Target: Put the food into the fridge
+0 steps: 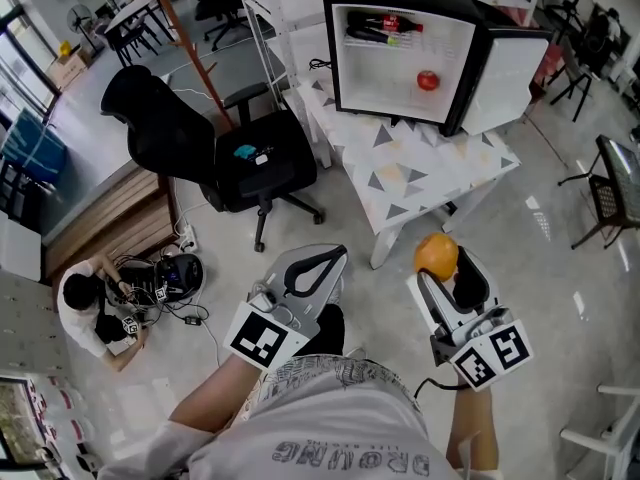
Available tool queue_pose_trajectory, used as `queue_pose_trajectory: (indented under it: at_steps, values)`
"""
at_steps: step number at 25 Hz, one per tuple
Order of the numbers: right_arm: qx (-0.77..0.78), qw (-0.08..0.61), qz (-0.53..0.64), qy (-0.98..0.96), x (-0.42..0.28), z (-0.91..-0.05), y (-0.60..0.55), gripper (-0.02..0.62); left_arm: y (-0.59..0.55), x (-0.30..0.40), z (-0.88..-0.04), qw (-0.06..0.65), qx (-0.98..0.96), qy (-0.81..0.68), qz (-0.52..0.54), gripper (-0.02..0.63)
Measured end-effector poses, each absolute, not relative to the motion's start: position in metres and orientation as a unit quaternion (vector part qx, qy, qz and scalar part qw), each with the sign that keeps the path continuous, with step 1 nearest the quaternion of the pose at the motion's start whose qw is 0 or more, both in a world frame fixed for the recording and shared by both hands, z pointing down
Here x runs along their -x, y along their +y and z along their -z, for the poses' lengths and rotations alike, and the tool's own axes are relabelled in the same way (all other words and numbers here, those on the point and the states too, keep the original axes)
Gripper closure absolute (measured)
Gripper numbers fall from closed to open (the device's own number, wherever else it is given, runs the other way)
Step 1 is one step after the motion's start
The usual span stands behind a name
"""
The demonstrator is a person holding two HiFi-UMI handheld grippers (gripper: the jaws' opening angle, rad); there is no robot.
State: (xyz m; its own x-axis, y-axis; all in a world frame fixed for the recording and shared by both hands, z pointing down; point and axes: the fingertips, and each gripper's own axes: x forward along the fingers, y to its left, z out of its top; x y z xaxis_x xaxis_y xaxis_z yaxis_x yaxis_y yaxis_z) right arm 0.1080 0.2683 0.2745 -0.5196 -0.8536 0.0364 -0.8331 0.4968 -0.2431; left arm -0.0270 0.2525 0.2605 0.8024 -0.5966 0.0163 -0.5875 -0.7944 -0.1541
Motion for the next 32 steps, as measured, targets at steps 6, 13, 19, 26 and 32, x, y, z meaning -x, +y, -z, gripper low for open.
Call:
queue_pose_trajectory:
  at_steps: [6,13,19,26,32]
  values:
    - [0.489,0.035,0.123,0.863,-0.105,-0.285,0.218,0.305,0.201,0.029,-0.272,0.058,0.947,0.313,0.034,0.598]
    - [0.497,0.025,0.135,0.857,-0.101,-0.301,0.156,0.305,0.138,0.032,-0.290,0.043,0.950,0.305,0.042,0.598]
    - [0.508,0.019,0.144,0.849,-0.097,-0.308,0.101,0.304,0.080,0.036,-0.299,0.030,0.954,0.295,0.044,0.598]
    - [0.520,0.005,0.144,0.842,-0.089,-0.314,0.044,0.305,0.020,0.037,-0.306,0.028,0.959,0.278,0.043,0.598]
    - [0.532,0.001,0.148,0.834,-0.083,-0.310,0.000,0.305,-0.026,0.044,-0.302,0.022,0.962,0.267,0.047,0.598]
